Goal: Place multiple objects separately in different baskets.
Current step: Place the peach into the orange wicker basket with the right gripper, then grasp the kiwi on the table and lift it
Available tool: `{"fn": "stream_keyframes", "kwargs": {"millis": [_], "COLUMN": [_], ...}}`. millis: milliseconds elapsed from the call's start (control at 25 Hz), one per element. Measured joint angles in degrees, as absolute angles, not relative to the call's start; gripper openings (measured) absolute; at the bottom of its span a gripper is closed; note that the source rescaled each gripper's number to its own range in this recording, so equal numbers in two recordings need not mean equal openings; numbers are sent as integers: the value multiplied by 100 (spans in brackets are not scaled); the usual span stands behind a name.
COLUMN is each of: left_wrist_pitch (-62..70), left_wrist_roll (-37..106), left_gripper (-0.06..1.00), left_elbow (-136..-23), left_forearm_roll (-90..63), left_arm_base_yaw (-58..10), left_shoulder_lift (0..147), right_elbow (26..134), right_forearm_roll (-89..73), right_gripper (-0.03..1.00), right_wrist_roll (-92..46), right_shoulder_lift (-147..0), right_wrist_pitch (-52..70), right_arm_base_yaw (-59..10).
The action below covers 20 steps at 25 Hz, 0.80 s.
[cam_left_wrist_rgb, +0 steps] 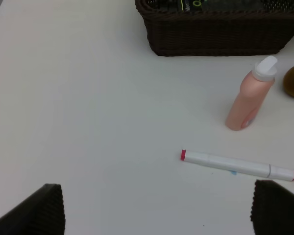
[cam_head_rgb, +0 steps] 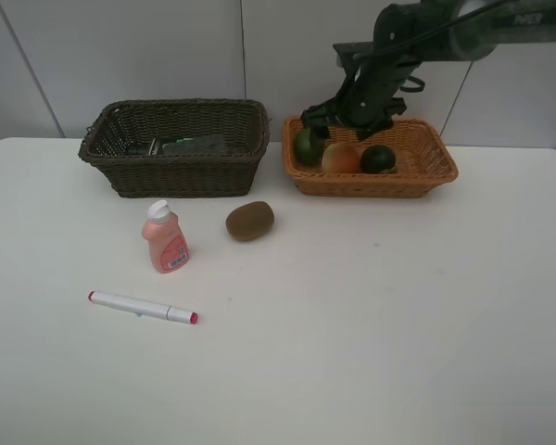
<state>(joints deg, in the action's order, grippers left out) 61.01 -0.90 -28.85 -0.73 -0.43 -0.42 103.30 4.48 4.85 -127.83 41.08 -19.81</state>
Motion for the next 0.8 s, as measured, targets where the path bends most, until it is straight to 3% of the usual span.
{"fn": "stream_keyframes", "kwargs": {"millis": [360,800], "left_wrist_pitch": [6101,6101], "left_wrist_roll": [-90,-90], "left_gripper": [100,100], "left_elbow": [-2885,-2885], "left_forearm_roll": [-73,-73], "left_arm_base_yaw": [-43,-43], "left_shoulder_lift": [-42,-42], "right_elbow": [10330,10330], "right_forearm_roll": [487,535], "right_gripper": [98,98], "right_wrist_roll": [-144,-3838], "right_shoulder_lift": [-12750,-12402], "right_wrist_pitch": [4467,5376], "right_arm_base_yaw": [-2035,-2588]}}
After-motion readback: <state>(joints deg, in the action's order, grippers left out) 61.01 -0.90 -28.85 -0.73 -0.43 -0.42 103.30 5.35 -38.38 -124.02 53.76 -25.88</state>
